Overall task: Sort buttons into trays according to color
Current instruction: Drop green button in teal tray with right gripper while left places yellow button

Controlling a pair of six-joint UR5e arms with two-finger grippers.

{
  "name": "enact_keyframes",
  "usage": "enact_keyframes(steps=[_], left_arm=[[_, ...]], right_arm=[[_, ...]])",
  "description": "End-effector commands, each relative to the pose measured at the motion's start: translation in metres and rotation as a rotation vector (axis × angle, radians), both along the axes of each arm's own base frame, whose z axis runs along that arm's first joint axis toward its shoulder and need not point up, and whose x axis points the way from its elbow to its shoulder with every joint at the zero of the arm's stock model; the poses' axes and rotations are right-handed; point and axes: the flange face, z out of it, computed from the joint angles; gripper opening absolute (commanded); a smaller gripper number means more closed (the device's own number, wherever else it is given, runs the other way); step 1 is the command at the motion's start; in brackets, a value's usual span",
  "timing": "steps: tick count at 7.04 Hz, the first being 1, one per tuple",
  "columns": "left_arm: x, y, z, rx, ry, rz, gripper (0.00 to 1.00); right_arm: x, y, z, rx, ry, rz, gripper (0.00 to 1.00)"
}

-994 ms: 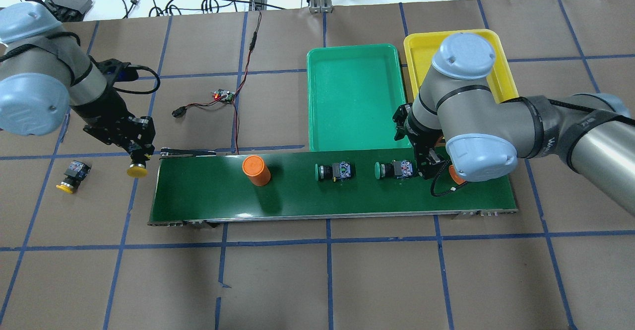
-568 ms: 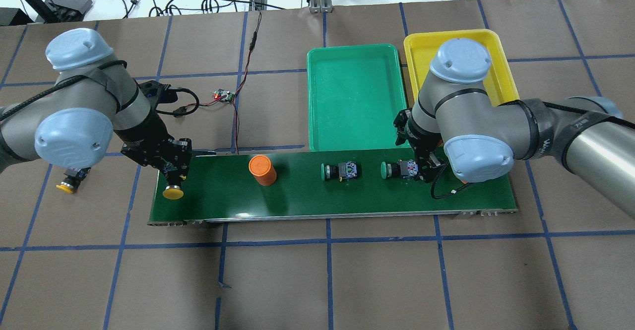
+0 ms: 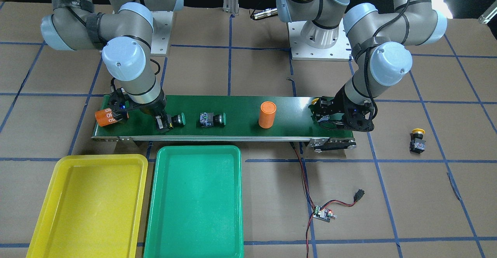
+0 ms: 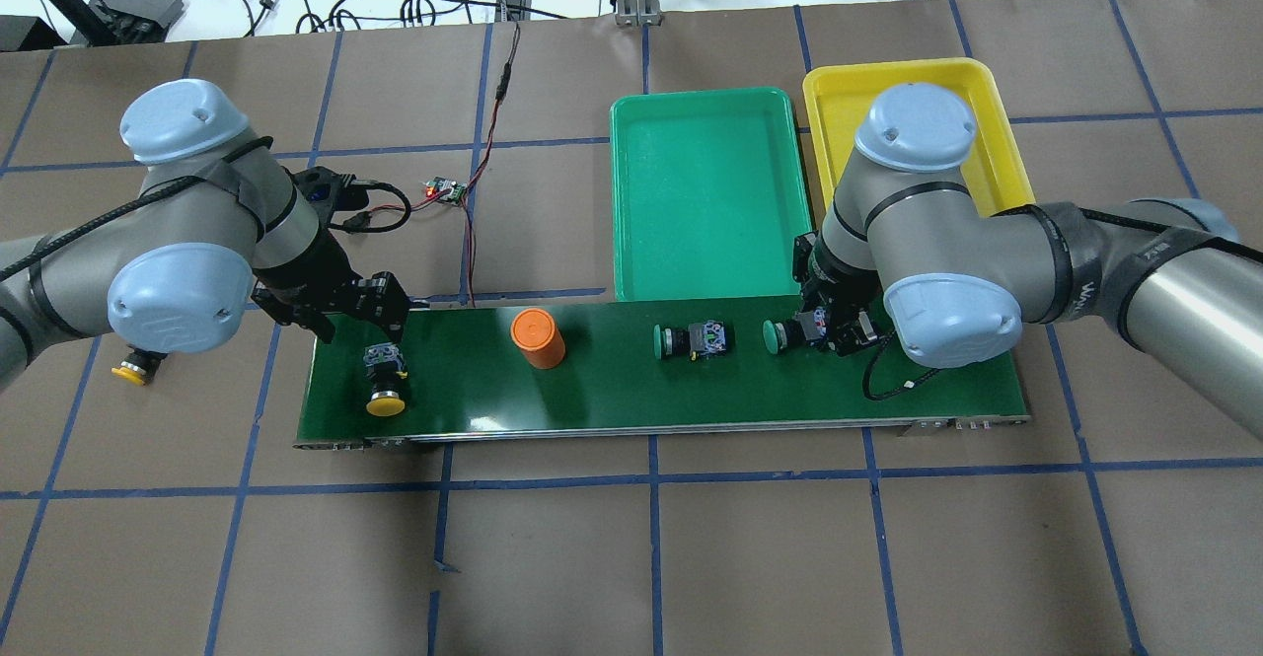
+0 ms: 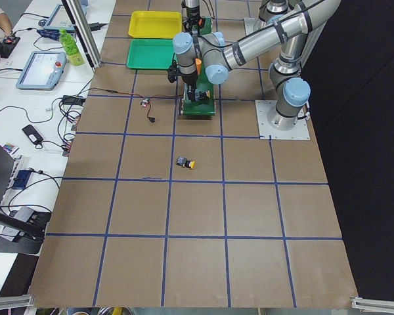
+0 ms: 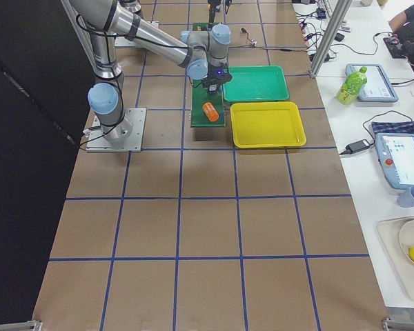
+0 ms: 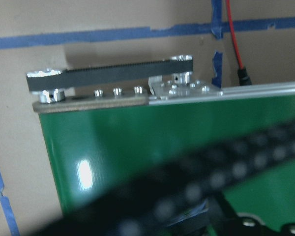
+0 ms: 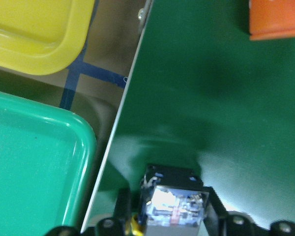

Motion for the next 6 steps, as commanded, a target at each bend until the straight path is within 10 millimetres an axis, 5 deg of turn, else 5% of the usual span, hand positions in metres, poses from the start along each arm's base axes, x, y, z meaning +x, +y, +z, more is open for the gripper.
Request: enact_keyframes(steps=[1, 2, 3, 4, 6], left_arm=[[0.015, -0.029, 0.043, -0.067, -0.024, 0.002, 1.00], [0.053, -0.044, 0.043, -0.059, -0.059, -0.002, 1.00], [0.122, -0.047, 0.031, -0.030, -0.063, -0.015, 1.00], [0.193, -0.042, 0.022, -0.024, -0.042, -0.064, 1.00], [0.281, -0.026, -0.020, -0.014, 0.002, -0.183, 1.00]], right_arm=[[0.000, -0.007, 0.020, -0.052, -0.004, 0.010, 0.00], [0.001, -0.025, 0.041, -0.100, -0.013, 0.009, 0.00], [0.005, -0.052, 0.068, -0.162, -0.029, 0.017, 0.00], [0.006, -0.082, 0.059, -0.159, -0.026, 0.018, 0.00], [0.017, -0.132, 0.006, -0.169, -0.032, 0.044, 0.00]])
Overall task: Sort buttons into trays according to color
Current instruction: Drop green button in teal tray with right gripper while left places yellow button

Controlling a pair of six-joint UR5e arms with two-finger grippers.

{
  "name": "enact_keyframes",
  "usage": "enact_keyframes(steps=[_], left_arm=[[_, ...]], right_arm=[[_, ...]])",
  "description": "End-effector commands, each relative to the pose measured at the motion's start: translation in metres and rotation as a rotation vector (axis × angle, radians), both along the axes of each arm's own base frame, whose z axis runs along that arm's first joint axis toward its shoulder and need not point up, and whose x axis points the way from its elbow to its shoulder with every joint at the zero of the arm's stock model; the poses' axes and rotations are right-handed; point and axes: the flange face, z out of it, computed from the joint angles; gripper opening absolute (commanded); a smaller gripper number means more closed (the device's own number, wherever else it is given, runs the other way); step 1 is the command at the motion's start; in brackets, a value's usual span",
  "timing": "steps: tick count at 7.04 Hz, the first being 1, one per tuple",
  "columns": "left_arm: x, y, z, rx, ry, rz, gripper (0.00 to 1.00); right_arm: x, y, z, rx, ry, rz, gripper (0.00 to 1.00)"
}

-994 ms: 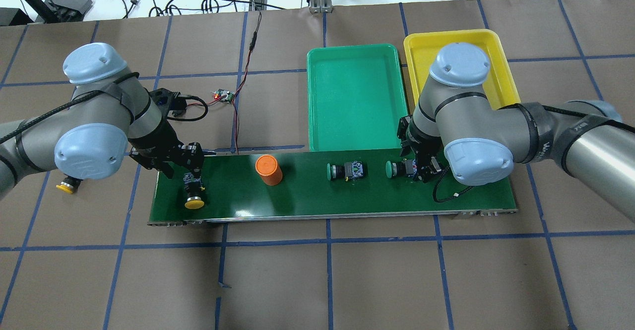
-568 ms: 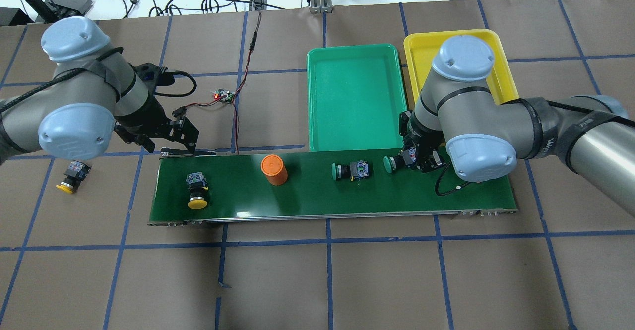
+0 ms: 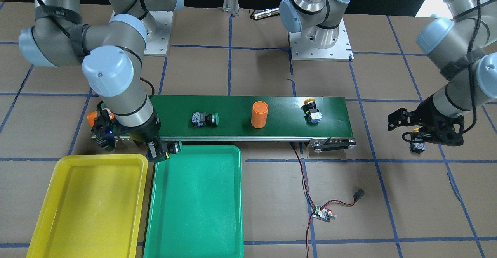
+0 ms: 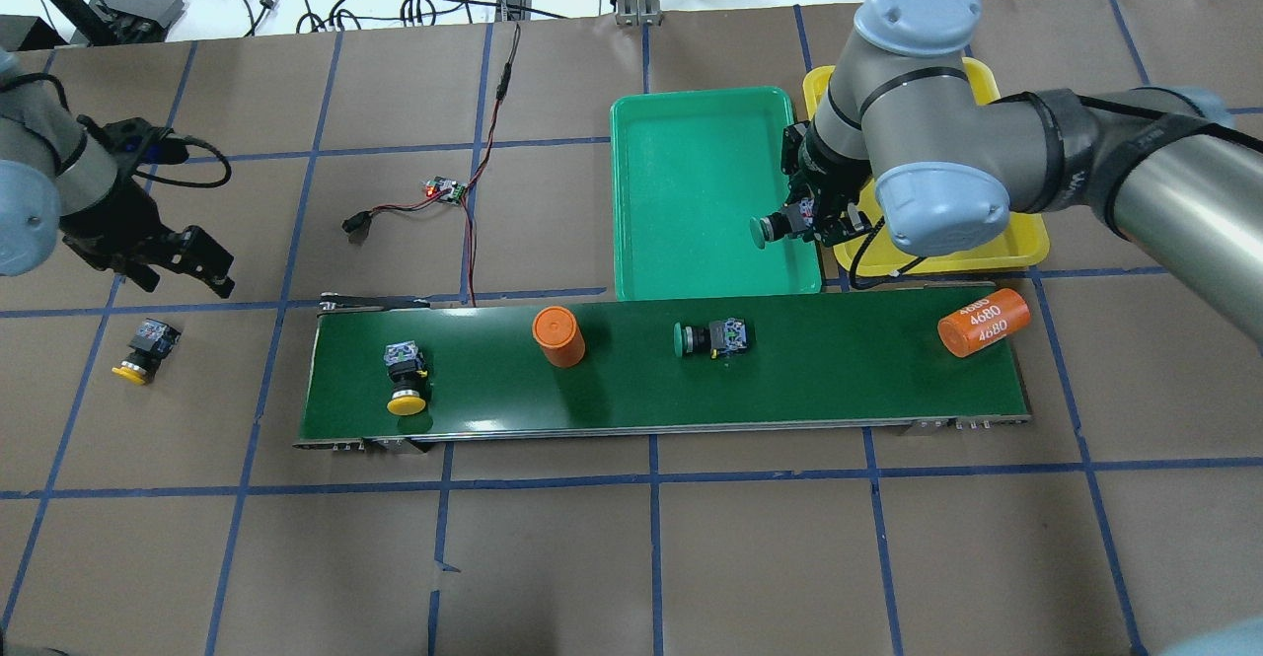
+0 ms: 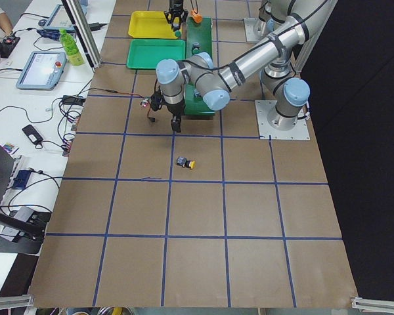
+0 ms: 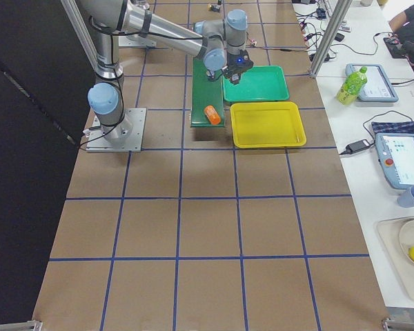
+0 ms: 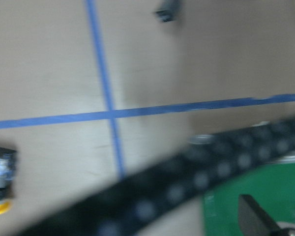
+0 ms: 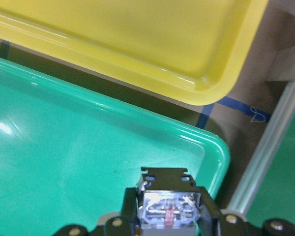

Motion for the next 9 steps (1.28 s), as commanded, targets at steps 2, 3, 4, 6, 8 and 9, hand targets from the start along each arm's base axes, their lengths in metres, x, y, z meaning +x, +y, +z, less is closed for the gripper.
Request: enact_keyframes(steps=[2, 3, 4, 6, 8, 9], left_arm=[[0.088, 0.005, -0.068, -0.033, 0.004, -0.170, 1.00], [0.090, 0.004, -0.086, -0.014, 0.027, -0.180, 1.00], [0.091, 0.001, -0.096, -0.018, 0.031, -0.177, 1.00], [0.097, -0.004, -0.105, -0.049, -0.007, -0.224, 0.01], [0.084, -0.001, -0.095, -0.033, 0.001, -0.201, 0.00], [0.070, 0.000, -0.085, -0.008, 0.017, -0.147, 0.00]], right_arm=[[0.008, -0.029, -0.035, -0.008, -0.002, 0.015, 0.92], [0.007, -0.029, -0.034, -0.009, -0.003, 0.014, 1.00], [0.007, -0.028, -0.030, -0.010, -0.002, 0.008, 1.00], [0.005, -0.014, 0.002, -0.047, 0.007, 0.011, 1.00], [-0.005, 0.037, 0.045, -0.014, 0.012, 0.008, 1.00], [-0.006, 0.066, 0.055, -0.017, 0.009, -0.003, 1.00]])
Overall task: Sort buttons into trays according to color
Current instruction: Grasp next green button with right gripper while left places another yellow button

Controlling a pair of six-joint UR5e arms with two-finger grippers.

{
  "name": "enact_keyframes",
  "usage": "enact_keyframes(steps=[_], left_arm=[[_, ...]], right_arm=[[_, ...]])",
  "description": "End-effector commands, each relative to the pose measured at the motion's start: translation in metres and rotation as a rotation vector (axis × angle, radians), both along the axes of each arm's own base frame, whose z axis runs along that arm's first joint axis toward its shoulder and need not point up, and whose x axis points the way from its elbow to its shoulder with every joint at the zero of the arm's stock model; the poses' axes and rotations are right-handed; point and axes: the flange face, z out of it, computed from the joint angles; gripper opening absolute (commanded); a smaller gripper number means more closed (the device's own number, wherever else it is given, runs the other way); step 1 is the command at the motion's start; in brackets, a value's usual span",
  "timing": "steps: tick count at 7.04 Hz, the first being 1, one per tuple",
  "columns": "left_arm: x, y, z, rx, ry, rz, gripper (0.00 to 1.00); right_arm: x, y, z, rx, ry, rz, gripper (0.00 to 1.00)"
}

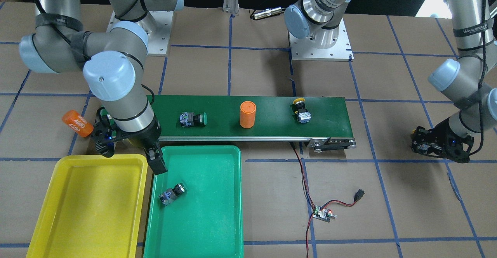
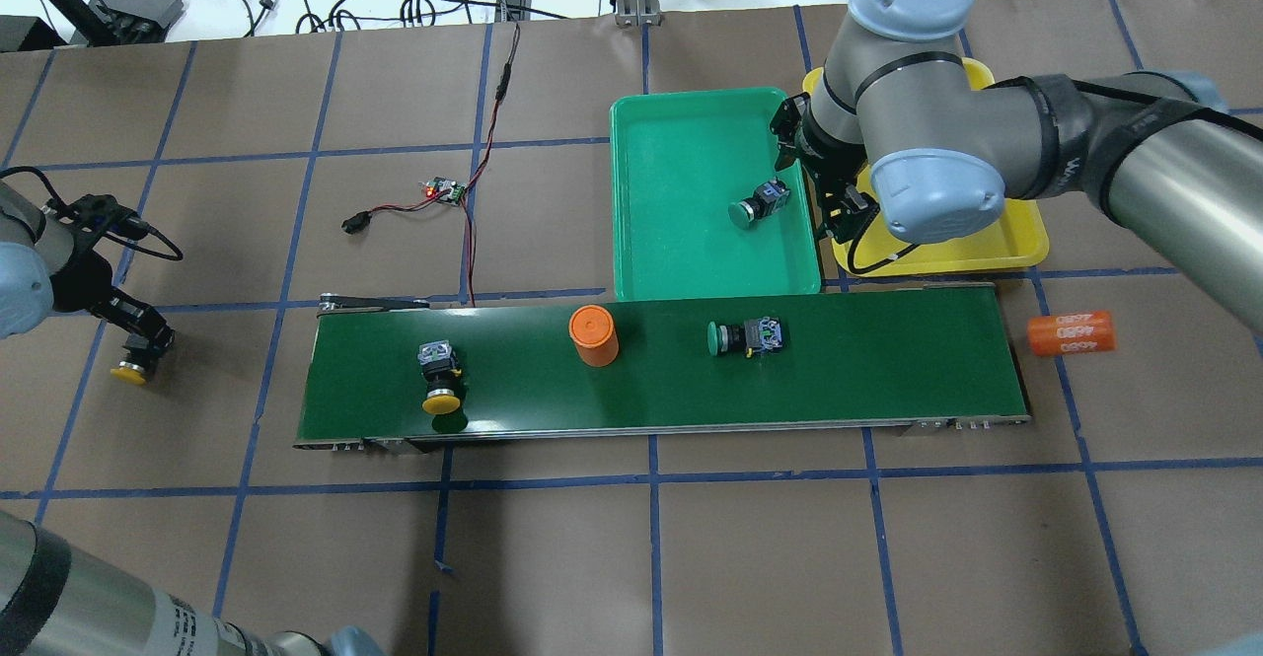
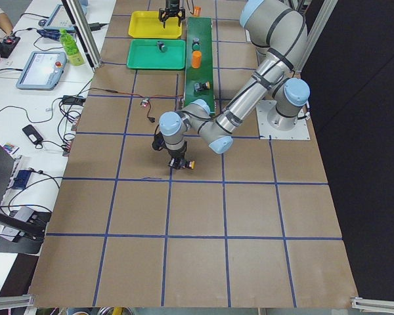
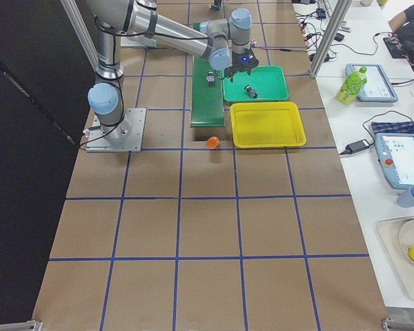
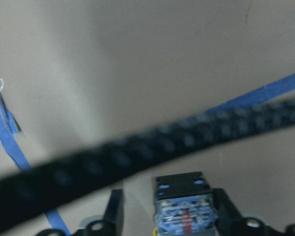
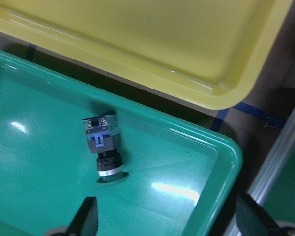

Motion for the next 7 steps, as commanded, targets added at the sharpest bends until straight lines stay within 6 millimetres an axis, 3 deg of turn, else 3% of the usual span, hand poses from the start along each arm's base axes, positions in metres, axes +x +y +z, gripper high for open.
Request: enact_keyframes(steps=[1, 2, 4, 5, 6, 7], left_arm=[[-0.034, -0.002, 0.031, 0.039, 0.022, 0.101, 0.00], [-0.079, -0.007, 0.059, 0.060, 0.014, 0.198, 0.00], [-0.203, -0.010, 0.109, 0.037, -0.029, 0.295, 0.00], [-0.248, -0.004, 0.125, 0.011, -0.047, 0.335, 0.00], [-0.293, 0.005, 0.128, 0.008, -0.057, 0.362, 0.00], [-0.318, 0.015, 0.115, 0.030, -0.066, 0.357, 0.00]], right_arm=[[-0.004, 0.065, -0.004, 0.057, -0.002, -0.010, 1.00], [-0.006, 0.084, -0.031, 0.102, 0.005, -0.012, 1.00], [-0.004, 0.090, -0.043, 0.130, -0.007, -0.050, 1.00], [-0.004, 0.090, -0.045, 0.136, -0.006, -0.048, 1.00], [-0.004, 0.088, -0.049, 0.142, -0.007, -0.047, 1.00], [-0.004, 0.086, -0.060, 0.164, -0.004, -0.047, 1.00]])
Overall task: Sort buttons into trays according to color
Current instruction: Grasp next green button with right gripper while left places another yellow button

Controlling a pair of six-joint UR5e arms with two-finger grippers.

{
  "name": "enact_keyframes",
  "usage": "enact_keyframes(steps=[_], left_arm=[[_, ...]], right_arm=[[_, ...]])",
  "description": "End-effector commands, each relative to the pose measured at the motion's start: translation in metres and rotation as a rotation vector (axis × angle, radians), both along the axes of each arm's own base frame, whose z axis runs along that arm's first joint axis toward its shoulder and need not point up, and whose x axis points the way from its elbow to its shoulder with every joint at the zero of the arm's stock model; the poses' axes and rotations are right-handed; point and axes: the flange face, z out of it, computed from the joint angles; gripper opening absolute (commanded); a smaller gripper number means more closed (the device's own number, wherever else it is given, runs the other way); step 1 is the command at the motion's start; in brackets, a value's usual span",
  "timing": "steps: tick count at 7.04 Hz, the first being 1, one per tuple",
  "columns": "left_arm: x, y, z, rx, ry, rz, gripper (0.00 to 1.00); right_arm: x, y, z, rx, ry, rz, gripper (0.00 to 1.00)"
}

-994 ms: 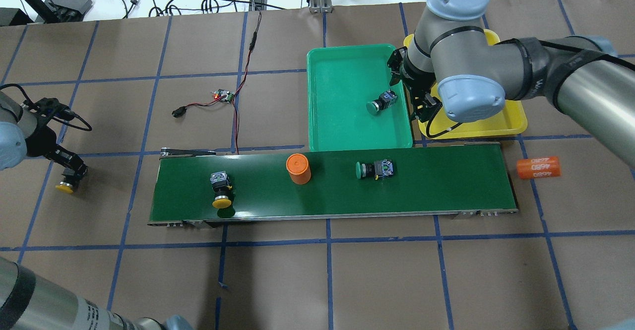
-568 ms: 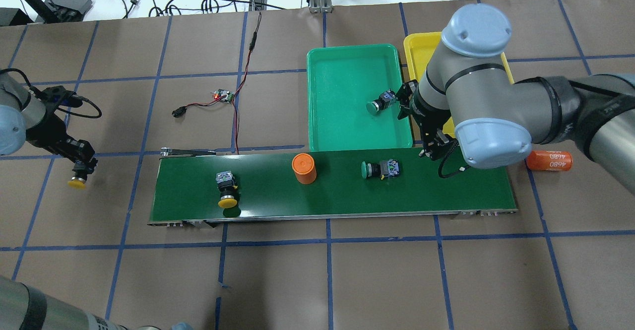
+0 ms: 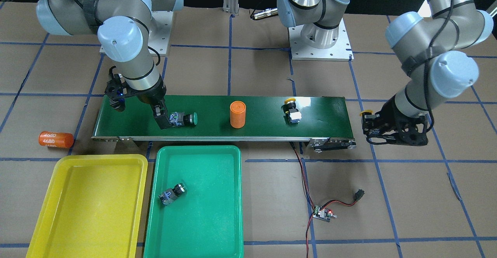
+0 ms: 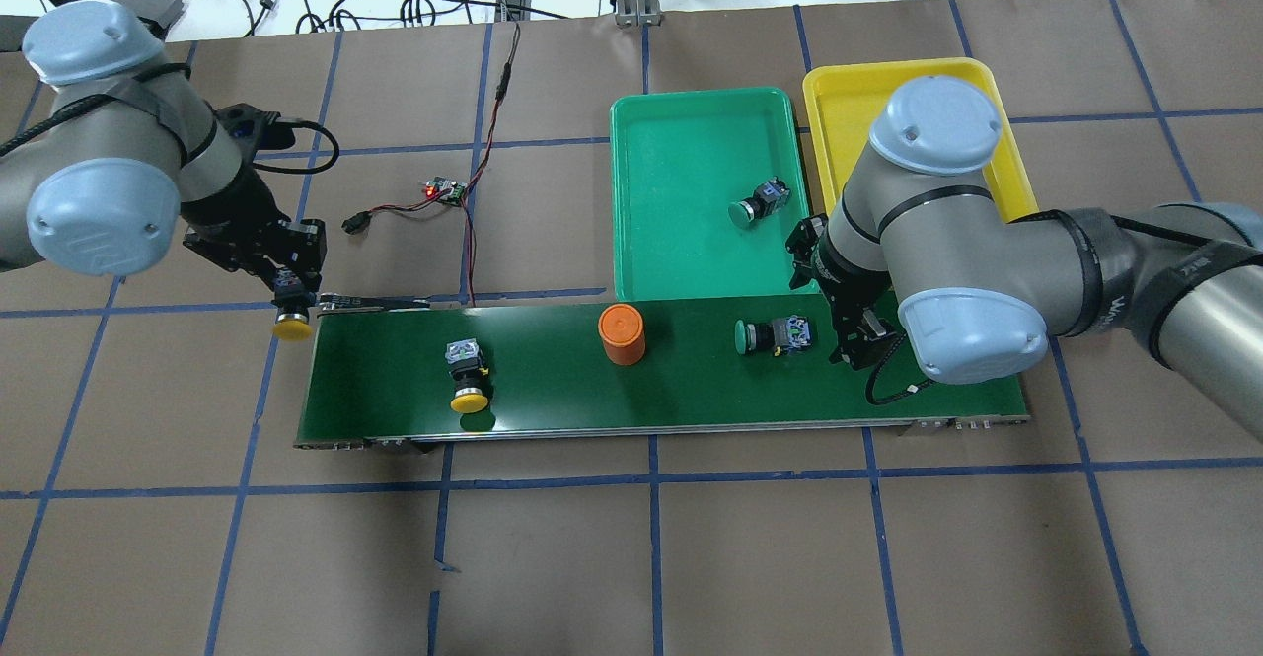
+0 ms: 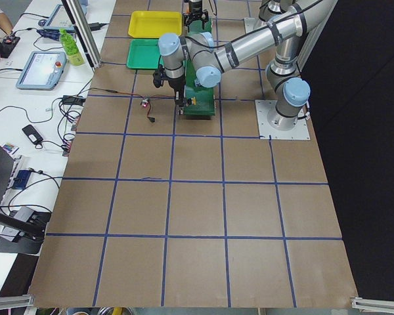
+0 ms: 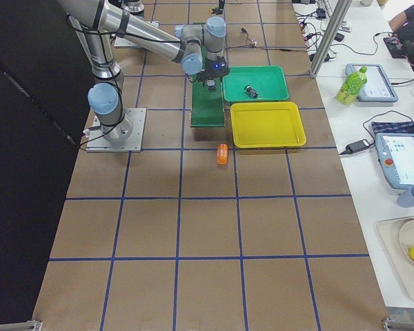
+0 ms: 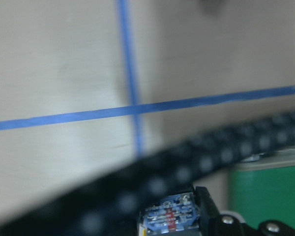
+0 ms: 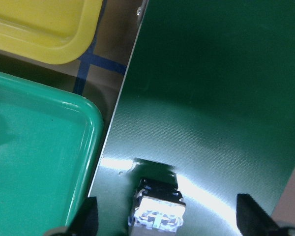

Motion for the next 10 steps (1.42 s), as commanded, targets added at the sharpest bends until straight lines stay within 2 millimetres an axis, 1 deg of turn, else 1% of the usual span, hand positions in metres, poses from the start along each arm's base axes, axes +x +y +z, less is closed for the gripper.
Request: enact_keyframes(steps=[1, 2, 3, 4, 5, 6, 7, 8, 9, 10], left_arm=[[-0.046, 0.026, -0.025, 0.047, -0.008, 0.007, 0.00], [-0.048, 0.034, -0.040, 0.050, -0.012, 0.035, 0.00], [-0.050, 0.037, -0.048, 0.036, -0.023, 0.051, 0.21], [-0.051, 0.038, -0.046, 0.028, -0.031, 0.063, 0.99], [-0.050, 0.028, -0.030, -0.009, -0.030, 0.050, 1.00], [-0.050, 0.008, 0.010, -0.064, -0.034, 0.045, 1.00], [-0.053, -0.004, 0.058, -0.039, -0.009, 0.044, 1.00], [-0.058, -0.007, 0.113, -0.053, 0.049, 0.049, 1.00], [-0.059, -0.004, 0.156, -0.071, 0.053, 0.047, 1.00], [-0.062, 0.001, 0.196, -0.101, 0.056, 0.042, 1.00]], right_arm=[[0.001, -0.004, -0.018, 0.038, 0.001, 0.004, 1.00], [0.001, -0.004, -0.022, 0.047, 0.001, 0.007, 1.00], [0.001, -0.005, -0.029, 0.060, 0.003, 0.014, 0.88], [0.000, -0.006, -0.030, 0.060, 0.005, 0.017, 0.22], [0.001, -0.008, -0.026, 0.050, -0.001, 0.056, 0.00], [-0.001, -0.010, -0.019, 0.033, 0.000, 0.078, 0.00], [-0.001, -0.019, -0.008, 0.006, -0.003, 0.081, 0.00], [0.000, -0.040, 0.015, -0.048, -0.005, 0.108, 0.00], [0.006, -0.065, 0.034, -0.090, -0.041, 0.112, 0.00], [0.010, -0.095, 0.036, -0.112, -0.051, 0.117, 0.00]])
